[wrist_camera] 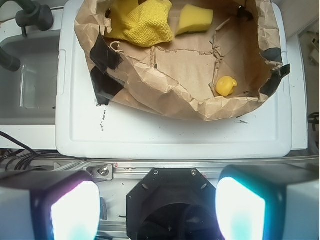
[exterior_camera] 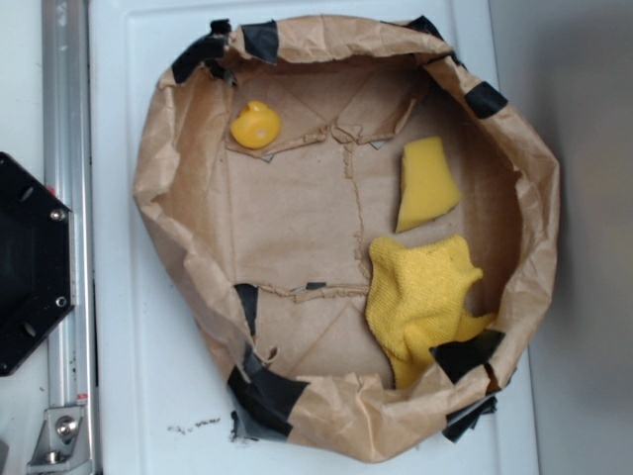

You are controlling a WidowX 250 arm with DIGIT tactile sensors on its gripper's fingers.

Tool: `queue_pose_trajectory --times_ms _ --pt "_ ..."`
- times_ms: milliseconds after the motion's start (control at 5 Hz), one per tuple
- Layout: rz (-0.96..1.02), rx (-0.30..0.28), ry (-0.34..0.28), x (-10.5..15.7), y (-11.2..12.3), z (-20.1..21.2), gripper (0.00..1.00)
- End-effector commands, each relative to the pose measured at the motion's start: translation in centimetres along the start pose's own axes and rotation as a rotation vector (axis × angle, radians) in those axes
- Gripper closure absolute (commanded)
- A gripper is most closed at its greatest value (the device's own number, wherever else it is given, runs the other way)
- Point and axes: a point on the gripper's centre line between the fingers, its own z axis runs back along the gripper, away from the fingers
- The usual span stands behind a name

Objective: Grab the yellow cloth.

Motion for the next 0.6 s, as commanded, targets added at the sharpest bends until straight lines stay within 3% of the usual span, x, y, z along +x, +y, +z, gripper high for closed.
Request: queue_pose_trajectory --times_ms 0,200,400 --pt "0.000 0.000 0.000 0.0 0.0 0.0 0.00" --pt "0.139 0.047 -0.090 4.7 1.5 -4.3 0.00" --pt "0.226 -0.104 -0.149 8.9 2.8 -7.1 0.00"
